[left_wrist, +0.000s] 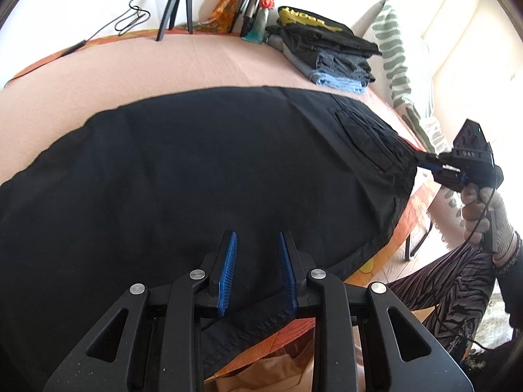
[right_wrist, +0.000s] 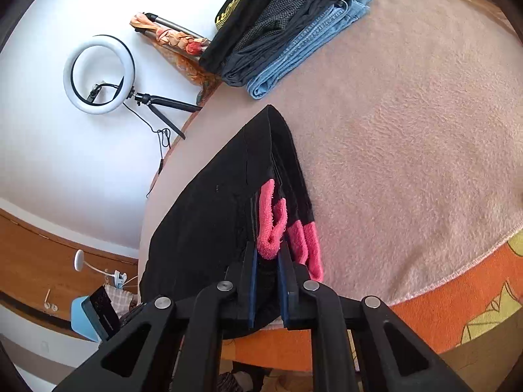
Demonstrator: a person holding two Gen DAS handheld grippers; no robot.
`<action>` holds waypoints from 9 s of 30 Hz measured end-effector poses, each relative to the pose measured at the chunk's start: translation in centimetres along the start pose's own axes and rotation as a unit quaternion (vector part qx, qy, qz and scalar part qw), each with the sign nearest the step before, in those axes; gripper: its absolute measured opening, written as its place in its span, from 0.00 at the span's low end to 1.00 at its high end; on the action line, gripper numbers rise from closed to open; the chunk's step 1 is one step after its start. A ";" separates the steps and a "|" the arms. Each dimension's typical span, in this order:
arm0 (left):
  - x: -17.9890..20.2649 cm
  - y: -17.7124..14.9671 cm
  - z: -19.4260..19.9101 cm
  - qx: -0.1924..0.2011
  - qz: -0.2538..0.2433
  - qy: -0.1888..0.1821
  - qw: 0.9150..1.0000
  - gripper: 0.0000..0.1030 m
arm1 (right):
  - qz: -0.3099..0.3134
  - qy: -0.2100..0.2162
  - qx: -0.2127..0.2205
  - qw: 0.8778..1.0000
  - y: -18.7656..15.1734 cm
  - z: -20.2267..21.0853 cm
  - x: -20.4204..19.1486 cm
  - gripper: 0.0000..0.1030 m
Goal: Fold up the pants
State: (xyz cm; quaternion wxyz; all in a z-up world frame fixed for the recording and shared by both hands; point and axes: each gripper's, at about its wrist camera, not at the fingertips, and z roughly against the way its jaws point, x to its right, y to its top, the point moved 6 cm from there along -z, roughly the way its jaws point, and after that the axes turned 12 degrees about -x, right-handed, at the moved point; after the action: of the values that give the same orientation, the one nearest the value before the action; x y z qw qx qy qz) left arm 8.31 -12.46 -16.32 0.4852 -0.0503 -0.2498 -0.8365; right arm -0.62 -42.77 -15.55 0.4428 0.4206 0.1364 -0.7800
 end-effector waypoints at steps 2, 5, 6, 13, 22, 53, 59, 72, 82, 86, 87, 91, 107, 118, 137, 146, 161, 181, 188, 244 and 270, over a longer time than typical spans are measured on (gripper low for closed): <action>-0.1 0.1 0.6 0.009 0.002 -0.005 1.000 0.24 | -0.004 0.009 0.003 1.000 -0.1 0.8 0.1 0.09; 0.0 -0.1 0.4 0.007 0.002 -0.013 1.000 0.24 | 0.015 -0.042 -0.009 0.999 0.0 0.1 0.6 0.08; 0.0 -0.1 0.1 0.003 0.002 -0.012 1.000 0.24 | 0.023 -0.061 -0.018 0.998 -0.1 -0.7 0.7 0.08; 0.4 -0.8 -1.7 -0.026 -0.010 -0.011 1.000 0.24 | 0.123 -0.184 -0.063 0.973 -0.2 -2.0 -1.3 0.12; 0.6 -1.1 -1.5 -0.029 -0.025 -0.010 0.999 0.24 | 0.320 -0.181 -0.050 0.928 3.2 -3.4 -14.0 0.45; -8.4 6.2 3.7 0.077 0.085 0.013 0.993 0.24 | 0.537 -0.115 -0.177 0.816 4.0 -23.2 -22.0 0.08; -8.3 6.8 3.3 0.093 0.089 0.024 0.991 0.24 | 0.639 -0.168 -0.139 0.737 -2.1 -21.8 -21.8 0.06; -9.6 5.5 -2.1 0.025 0.121 0.033 0.992 0.24 | 0.611 -0.133 -0.182 0.759 -1.6 -22.2 -20.9 0.39; -9.4 5.3 -2.7 0.036 0.107 0.046 0.993 0.24 | 0.378 -0.002 -0.207 0.902 9.9 -23.8 -19.9 0.56; -9.3 5.3 -2.7 0.039 0.099 0.055 0.993 0.24 | 0.284 0.038 -0.266 0.921 11.8 -26.4 -18.3 0.54; -9.3 5.2 -2.7 0.039 0.099 0.055 0.993 0.24 | 0.270 0.044 -0.283 0.919 11.9 -27.2 -18.0 0.52; -9.3 5.2 -2.8 0.040 0.098 0.052 0.993 0.24 | 0.262 0.065 -0.325 0.906 10.1 -29.1 -18.2 0.42; -12.0 2.0 0.9 0.058 0.184 0.038 0.980 0.41 | 0.514 -0.131 -0.220 0.819 7.6 -29.8 -22.2 0.08; -14.9 -4.0 7.8 0.130 0.253 0.059 0.957 0.41 | 0.496 -0.201 -0.158 0.830 8.4 -28.7 -21.3 0.34; -20.4 -18.5 14.2 0.223 0.441 0.009 0.870 0.51 | 0.463 -0.127 -0.080 0.873 -0.1 -18.6 -25.4 0.63; -21.1 -21.9 11.2 0.215 0.490 -0.013 0.844 0.51 | 0.465 -0.115 -0.088 0.873 -1.6 -18.8 -25.7 0.64; -20.7 -19.7 12.4 0.278 0.464 -0.020 0.841 0.48 | 0.465 -0.104 -0.096 0.874 -2.2 -19.0 -26.1 0.64; -19.1 -15.6 10.7 0.225 0.361 0.106 0.899 0.17 | 0.473 -0.109 -0.104 0.868 -2.8 -19.3 -25.9 0.66; -20.3 -15.8 10.2 0.223 0.393 0.091 0.887 0.17 | 0.470 -0.108 -0.107 0.870 -3.1 -19.3 -25.8 0.66; 0.7 0.2 8.7 0.216 0.067 -0.007 0.974 0.04 | 0.368 -0.017 -0.142 0.919 0.3 -24.6 -30.9 0.02; 6.5 2.1 8.5 0.155 -0.044 0.020 0.987 0.48 | 0.265 -0.066 -0.050 0.961 6.6 -11.0 -16.9 0.01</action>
State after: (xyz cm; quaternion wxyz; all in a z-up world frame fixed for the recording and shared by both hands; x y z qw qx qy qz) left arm 5.26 -14.45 -6.03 0.4544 0.0537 -0.3688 -0.8091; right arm 14.86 -30.37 -8.09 0.6621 0.3664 0.0296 -0.6530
